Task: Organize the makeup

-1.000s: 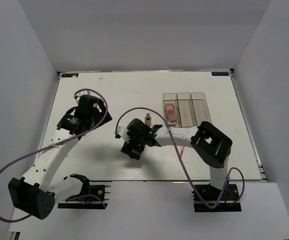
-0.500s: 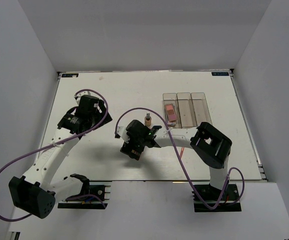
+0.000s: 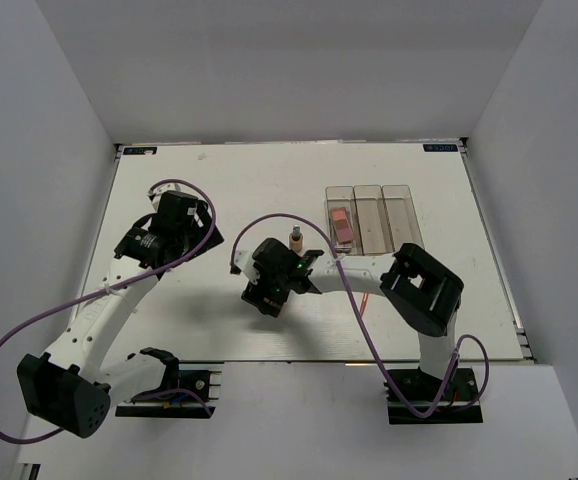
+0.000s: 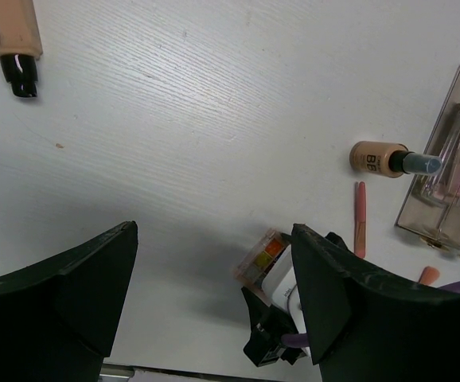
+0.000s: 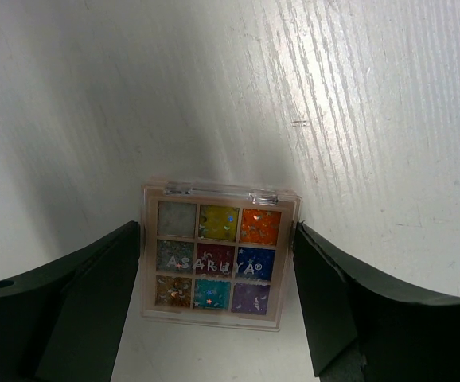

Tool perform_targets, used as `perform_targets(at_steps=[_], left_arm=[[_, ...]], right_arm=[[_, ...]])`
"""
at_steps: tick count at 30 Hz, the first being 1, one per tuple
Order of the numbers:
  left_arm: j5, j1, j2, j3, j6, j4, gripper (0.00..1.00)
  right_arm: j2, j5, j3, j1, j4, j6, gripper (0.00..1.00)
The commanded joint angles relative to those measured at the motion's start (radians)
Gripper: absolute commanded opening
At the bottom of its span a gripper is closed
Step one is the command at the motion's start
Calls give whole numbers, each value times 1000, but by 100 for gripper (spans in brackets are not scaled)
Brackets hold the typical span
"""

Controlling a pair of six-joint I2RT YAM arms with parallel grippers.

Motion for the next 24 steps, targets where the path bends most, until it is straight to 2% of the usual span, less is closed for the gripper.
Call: perform_targets(at_steps=[1, 5, 14, 16, 24], left_arm=[[-23, 5, -27, 23, -7, 2, 87], [-23, 5, -24, 10, -6, 13, 87], [-25, 5, -33, -16, -13, 39, 87], [-25, 5, -35, -26, -15, 47, 87], [-2, 5, -9, -51, -10, 90, 87]], right_arm=[[1, -56, -22, -25, -141, 11, 27], [-93, -120, 2, -57, -158, -18, 21], [-260, -195, 83, -151, -227, -49, 20], [-300, -186, 94, -180, -226, -44, 21], [-347, 8, 108, -325, -175, -9, 19]])
